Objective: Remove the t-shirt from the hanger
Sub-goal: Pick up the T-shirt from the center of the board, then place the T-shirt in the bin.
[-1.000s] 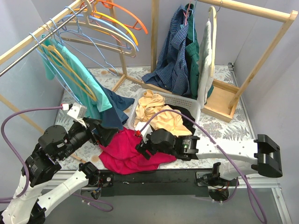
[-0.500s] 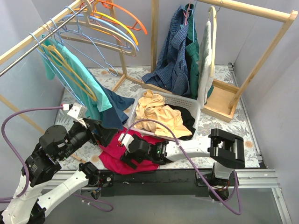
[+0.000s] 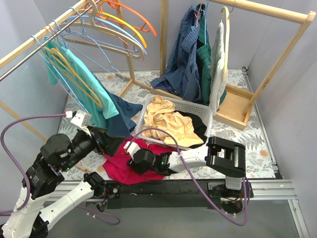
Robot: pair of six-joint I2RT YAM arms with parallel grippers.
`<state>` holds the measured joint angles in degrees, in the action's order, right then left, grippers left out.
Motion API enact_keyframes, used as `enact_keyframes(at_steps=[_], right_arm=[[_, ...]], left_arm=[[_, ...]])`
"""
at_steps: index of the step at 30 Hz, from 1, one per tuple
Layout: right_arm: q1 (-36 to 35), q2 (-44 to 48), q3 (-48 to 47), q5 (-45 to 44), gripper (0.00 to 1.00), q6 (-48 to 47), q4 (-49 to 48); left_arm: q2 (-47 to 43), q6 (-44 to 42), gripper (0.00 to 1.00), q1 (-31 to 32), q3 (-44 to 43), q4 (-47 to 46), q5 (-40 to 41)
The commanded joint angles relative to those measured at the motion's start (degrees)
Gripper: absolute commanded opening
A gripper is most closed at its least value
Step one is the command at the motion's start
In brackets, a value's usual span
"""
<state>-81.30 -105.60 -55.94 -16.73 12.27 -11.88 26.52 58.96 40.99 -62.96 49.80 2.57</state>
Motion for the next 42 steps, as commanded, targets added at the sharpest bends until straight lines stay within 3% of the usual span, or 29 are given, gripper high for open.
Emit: enact_keyframes(at_steps=[1, 2, 3, 9, 14, 18, 24, 30, 34, 38, 42], right_arm=[[-0.1, -6.3, 3.8, 0.4, 0.29, 4.8, 13.5], [-0.1, -6.3, 3.6, -0.5, 0.08, 5.0, 14.8], [0.0, -6.2, 3.5, -2.5, 0.01, 5.5, 17.4], [-0.1, 0.8, 5.6, -5.8, 0.01, 9.0, 21.5], [-0.1, 15.3, 4.8, -10.3, 0.01, 10.2, 30.3], [0.0, 23.4, -2.8, -23.2, 0.01, 11.6, 44.5], [0.1, 33.2, -15.3, -39.7, 0.01, 12.2, 57.8], [0.4, 44.3, -20.7, -50.9, 0.01, 3.8, 53.6], [2.0, 49.7, -17.4, -54.0, 0.01, -7.4, 38.3], [6.7, 52.6, -13.5, -51.0, 0.01, -12.1, 32.4], [18.9, 52.2, -8.9, -38.8, 0.01, -12.1, 30.5]], left_arm=[[-0.6, -0.5, 0.98, -0.1, -0.7, 0.5, 0.2], [-0.4, -0.7, 0.98, -0.1, -0.8, 0.4, 0.2], [-0.2, -0.8, 0.98, -0.1, -0.8, 0.3, 0.3], [0.5, -1.1, 0.98, -0.1, -1.0, -0.4, 0.6], [0.4, -1.1, 0.98, -0.1, -0.4, -0.8, 0.9], [0.4, -1.1, 0.98, -0.1, -0.1, -1.1, 1.0], [0.6, -1.6, 0.98, -0.1, 0.3, -1.5, 0.9], [1.0, -1.7, 0.98, -0.1, 0.0, -1.9, 0.9], [1.7, -1.9, 0.98, -0.1, -0.6, -2.1, 0.7], [2.1, -1.9, 0.98, -0.1, -0.8, -2.1, 0.3], [2.5, -1.8, 0.98, -0.1, -0.9, -2.5, -0.4]])
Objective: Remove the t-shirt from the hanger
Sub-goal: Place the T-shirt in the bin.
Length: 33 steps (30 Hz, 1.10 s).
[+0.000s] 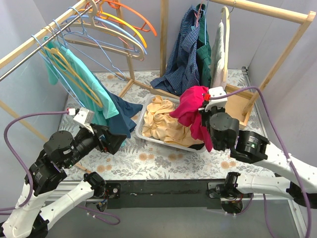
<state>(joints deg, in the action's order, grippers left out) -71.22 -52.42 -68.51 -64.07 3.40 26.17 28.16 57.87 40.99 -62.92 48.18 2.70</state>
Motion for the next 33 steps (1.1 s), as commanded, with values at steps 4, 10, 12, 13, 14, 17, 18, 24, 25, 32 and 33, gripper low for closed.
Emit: enact_keyframes(at_steps=[4, 10, 12, 13, 14, 17, 18, 24, 25, 32, 33], right_arm=[[16.4, -2.6, 11.7, 19.2, 0.01, -2.5, -13.1], [24.0, -5.8, 14.5, 30.3, 0.01, -1.6, -20.1], [25.0, -7.2, 12.7, 32.0, 0.01, -2.2, -21.1], [25.0, -7.8, 11.6, 32.4, 0.01, -2.5, -21.6], [25.2, -8.5, 10.5, 32.8, 0.01, -3.1, -21.8], [25.1, -11.3, 5.3, 34.8, 0.01, -3.2, -22.2], [25.1, -12.5, 3.4, 35.7, 0.01, -4.7, -22.3], [25.1, -13.5, 2.0, 36.4, 0.01, -3.8, -23.2], [25.1, -13.2, 3.0, 36.2, 0.01, -3.8, -23.2], [25.2, -10.5, 19.6, 33.1, 0.01, 3.6, -21.6], [25.4, -10.2, 22.1, 32.6, 0.01, 4.6, -20.6]], left_arm=[[1.1, -0.4, 0.98, -0.1, -1.2, -0.7, -0.9], [1.5, -0.5, 0.98, -0.1, -1.4, -0.4, -1.1], [1.5, -0.4, 0.98, -0.1, -1.5, -0.3, -1.1], [1.6, -0.5, 0.98, -0.1, -1.5, -0.4, -1.1], [1.5, -0.4, 0.98, -0.1, -1.4, -0.3, -1.1], [1.6, -0.4, 0.98, -0.1, -1.3, -0.5, -1.1], [1.5, -0.2, 0.98, -0.1, -1.2, -0.7, -1.1], [0.7, -0.1, 0.98, -0.1, -1.0, -0.5, -0.8], [0.7, -0.2, 0.98, -0.1, -1.0, -0.3, -0.7], [0.1, -0.2, 0.98, -0.1, -0.2, -0.8, -0.8], [-0.1, -0.3, 0.98, -0.1, 0.2, -0.9, -0.9]])
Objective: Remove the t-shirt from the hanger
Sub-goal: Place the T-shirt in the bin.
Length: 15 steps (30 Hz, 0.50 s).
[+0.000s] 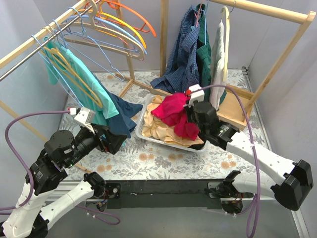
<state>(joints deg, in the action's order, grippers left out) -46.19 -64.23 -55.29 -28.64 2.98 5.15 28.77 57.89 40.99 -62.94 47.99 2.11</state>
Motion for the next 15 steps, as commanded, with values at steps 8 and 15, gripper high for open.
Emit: enact_keyframes(at_steps=[8, 15], right_arm=[[2.9, 3.7, 23.1, -1.5, 0.01, 17.1, 3.7], [3.0, -2.0, 16.6, -0.3, 0.33, 19.1, 11.8]], left_arm=[[-1.0, 0.0, 0.98, -0.1, 0.9, -1.0, -0.4], [0.6, -0.2, 0.98, -0.1, -2.9, 0.9, -0.2]])
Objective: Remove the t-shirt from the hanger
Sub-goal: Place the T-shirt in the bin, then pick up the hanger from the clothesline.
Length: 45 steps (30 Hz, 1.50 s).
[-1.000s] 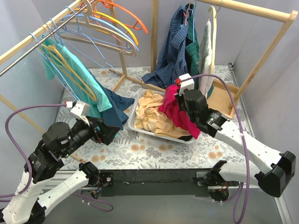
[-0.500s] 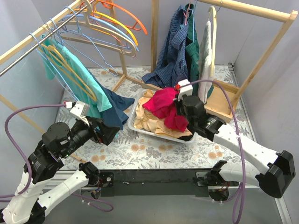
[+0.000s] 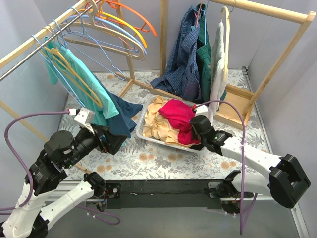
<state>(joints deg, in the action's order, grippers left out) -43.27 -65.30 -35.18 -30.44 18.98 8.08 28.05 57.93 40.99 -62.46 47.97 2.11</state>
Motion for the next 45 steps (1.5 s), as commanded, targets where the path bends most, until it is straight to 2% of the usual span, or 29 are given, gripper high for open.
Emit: enact_keyframes(at_steps=[1, 3, 6, 9, 13, 15, 18, 21, 22, 26, 31, 34, 38, 42, 45], right_arm=[[0.1, -0.2, -6.0, 1.4, 0.42, 3.1, 9.6], [0.0, 3.1, -8.4, 1.1, 0.59, 2.8, 11.9], [0.0, 6.8, -13.4, 1.5, 0.69, 2.0, 14.8], [0.0, 9.5, -17.9, 3.2, 0.72, -0.1, 17.6], [-0.1, 13.5, -21.1, 6.1, 0.76, -3.7, 15.2], [-0.1, 13.6, -22.6, 8.3, 0.76, -5.0, 14.0], [-0.1, 11.5, -25.8, 16.3, 0.75, -9.0, 9.4], [-0.3, 6.3, -31.7, 23.6, 0.72, -11.9, 6.9], [-1.2, 3.4, -33.8, 25.7, 0.71, -12.6, 5.8], [-4.0, -2.5, -41.1, 30.1, 0.7, -16.3, 0.8], [-8.8, -10.0, -48.9, 31.2, 0.69, -18.1, -1.0], [-11.3, -11.9, -48.2, 29.1, 0.69, -17.8, -1.6], [-13.6, -12.0, -43.1, 27.9, 0.68, -15.2, -3.7], [-16.1, -11.9, -39.2, 25.9, 0.66, -12.2, -3.9], [-17.1, -11.7, -37.2, 24.7, 0.65, -10.6, -3.7]], left_arm=[[1.4, -0.3, 0.98, -0.1, -4.1, 1.4, -0.2], [1.6, -0.5, 0.98, -0.1, -6.4, 2.8, -0.2], [1.5, -0.8, 0.98, -0.1, -9.4, 4.5, 0.1], [2.0, -1.2, 0.98, -0.1, -12.8, 6.2, 1.0], [2.8, -1.3, 0.98, -0.1, -17.3, 8.4, 4.0], [3.2, -1.2, 0.98, -0.1, -19.7, 8.3, 5.6], [4.0, -1.1, 0.98, -0.1, -22.0, 6.9, 7.5], [4.1, -0.8, 0.98, -0.1, -22.8, 5.3, 10.6], [3.9, -0.5, 0.98, -0.1, -22.7, 4.7, 13.9], [2.9, 2.2, 0.98, -0.1, -22.1, 4.9, 23.4], [2.7, 4.3, 0.98, -0.1, -22.6, 4.9, 26.6], [5.6, 3.2, 0.98, -0.1, -25.1, 5.9, 27.4], [12.7, 2.4, 0.98, -0.1, -33.5, 6.1, 32.8], [17.6, 0.9, 0.91, -0.1, -36.6, -1.8, 33.7], [20.7, 1.0, 0.86, -0.1, -38.7, -3.7, 34.3]])
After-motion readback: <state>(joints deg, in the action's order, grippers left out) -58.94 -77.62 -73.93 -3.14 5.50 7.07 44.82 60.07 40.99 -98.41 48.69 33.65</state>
